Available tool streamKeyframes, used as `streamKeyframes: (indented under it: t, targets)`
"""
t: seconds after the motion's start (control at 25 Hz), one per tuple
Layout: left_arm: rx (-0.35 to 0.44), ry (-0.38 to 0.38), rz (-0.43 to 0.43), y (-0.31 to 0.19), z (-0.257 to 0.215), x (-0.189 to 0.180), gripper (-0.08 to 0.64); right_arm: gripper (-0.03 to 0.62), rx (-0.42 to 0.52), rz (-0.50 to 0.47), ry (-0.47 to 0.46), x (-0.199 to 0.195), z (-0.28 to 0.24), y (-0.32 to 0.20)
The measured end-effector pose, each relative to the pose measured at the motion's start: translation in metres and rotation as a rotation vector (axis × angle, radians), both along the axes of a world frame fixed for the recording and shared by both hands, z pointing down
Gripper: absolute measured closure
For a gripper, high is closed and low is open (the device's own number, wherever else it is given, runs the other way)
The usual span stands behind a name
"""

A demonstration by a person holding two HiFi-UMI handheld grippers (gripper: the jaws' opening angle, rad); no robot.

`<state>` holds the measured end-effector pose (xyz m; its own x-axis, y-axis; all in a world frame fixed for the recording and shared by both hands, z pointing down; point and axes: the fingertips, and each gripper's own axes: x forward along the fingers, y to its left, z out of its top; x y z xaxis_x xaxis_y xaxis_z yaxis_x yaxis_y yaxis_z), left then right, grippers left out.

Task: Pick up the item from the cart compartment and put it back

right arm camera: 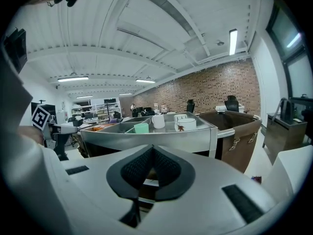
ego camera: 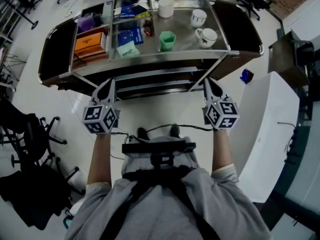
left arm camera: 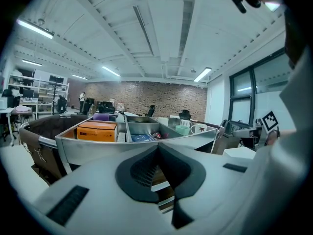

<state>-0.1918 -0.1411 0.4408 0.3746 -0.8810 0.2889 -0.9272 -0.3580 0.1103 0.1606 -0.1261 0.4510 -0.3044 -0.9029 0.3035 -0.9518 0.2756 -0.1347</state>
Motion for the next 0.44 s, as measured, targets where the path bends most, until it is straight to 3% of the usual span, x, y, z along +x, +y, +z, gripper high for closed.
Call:
streamKeyframes:
  t: [0.44]
  targets:
    - [-0.004, 0.001, -0.011, 0.0013, 0.0035, -0.0006, 0.56, 0.583, 0.006, -0.022, 0.004, -0.0033, -0.0016, -0.0058]
